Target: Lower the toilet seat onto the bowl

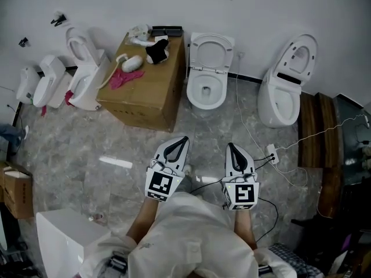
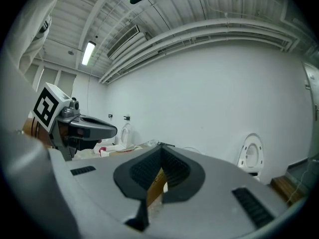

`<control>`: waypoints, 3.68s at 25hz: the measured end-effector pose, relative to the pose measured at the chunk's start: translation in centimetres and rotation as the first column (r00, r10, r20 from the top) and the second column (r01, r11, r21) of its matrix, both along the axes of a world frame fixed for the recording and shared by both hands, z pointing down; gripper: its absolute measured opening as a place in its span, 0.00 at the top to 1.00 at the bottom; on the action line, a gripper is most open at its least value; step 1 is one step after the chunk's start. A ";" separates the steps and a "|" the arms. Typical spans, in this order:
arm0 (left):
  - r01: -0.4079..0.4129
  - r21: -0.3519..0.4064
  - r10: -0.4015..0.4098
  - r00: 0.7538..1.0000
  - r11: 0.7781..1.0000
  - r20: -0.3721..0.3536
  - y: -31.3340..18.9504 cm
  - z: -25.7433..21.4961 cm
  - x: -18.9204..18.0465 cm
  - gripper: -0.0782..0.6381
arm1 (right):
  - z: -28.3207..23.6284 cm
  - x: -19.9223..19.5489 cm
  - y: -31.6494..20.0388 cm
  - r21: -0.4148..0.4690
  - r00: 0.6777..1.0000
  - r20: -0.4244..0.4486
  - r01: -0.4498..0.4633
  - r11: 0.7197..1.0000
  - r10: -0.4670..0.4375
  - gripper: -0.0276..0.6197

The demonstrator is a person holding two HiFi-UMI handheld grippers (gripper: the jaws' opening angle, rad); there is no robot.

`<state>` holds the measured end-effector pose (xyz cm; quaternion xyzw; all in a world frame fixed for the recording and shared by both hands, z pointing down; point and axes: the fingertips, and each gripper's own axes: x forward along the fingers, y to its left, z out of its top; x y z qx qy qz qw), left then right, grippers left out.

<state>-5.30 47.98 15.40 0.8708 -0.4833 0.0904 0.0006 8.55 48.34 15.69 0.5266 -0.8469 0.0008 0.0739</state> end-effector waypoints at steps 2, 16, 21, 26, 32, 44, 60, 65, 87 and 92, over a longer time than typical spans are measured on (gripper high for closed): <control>-0.013 -0.001 0.013 1.000 1.000 -0.001 -1.8 0.0 -0.5 0.87 | 0.2 -0.6 -1.7 -0.006 1.000 -0.002 -0.010 1.000 0.010 0.95; -0.077 0.010 0.077 0.997 0.997 -0.025 -13.1 -0.5 -4.7 0.87 | -0.2 -5.5 -12.3 -0.010 0.998 -0.035 -0.060 0.998 0.059 0.95; -0.084 0.014 0.085 0.996 0.996 -0.039 -15.9 -0.4 -5.4 0.87 | 0.0 -6.3 -14.6 -0.014 0.996 -0.050 -0.074 0.997 0.073 0.95; -0.086 0.017 0.087 0.995 0.996 -0.050 -18.2 -0.3 -5.2 0.87 | 0.1 -6.1 -17.2 -0.011 0.995 -0.057 -0.078 0.997 0.078 0.95; -0.076 0.010 0.076 0.996 0.997 -0.038 -21.3 0.2 -4.6 0.87 | 0.7 -5.5 -20.5 -0.015 0.997 -0.048 -0.068 0.998 0.067 0.95; -0.024 -0.009 0.024 1.000 1.000 -0.001 -30.4 0.6 -1.9 0.87 | 1.6 -2.4 -30.1 -0.039 1.000 -0.025 -0.011 0.999 0.010 0.95; 0.078 -0.039 -0.076 0.996 0.996 0.049 -40.7 1.1 2.9 0.87 | 2.8 2.9 -42.1 -0.073 0.997 0.005 0.076 0.994 -0.076 0.95; 0.100 -0.048 -0.098 0.994 0.994 0.052 -42.5 1.6 3.5 0.87 | 2.9 3.5 -44.3 -0.063 0.996 0.014 0.093 0.994 -0.092 0.95; 0.049 -0.065 -0.046 0.998 0.997 0.053 -53.2 5.2 3.3 0.87 | 6.7 2.4 -54.0 -0.093 0.997 -0.035 0.067 0.993 -0.071 0.95; 0.018 -0.090 -0.014 0.999 0.996 0.047 -57.6 7.0 2.0 0.87 | 8.1 0.9 -57.8 -0.106 0.995 -0.068 0.060 0.993 -0.067 0.93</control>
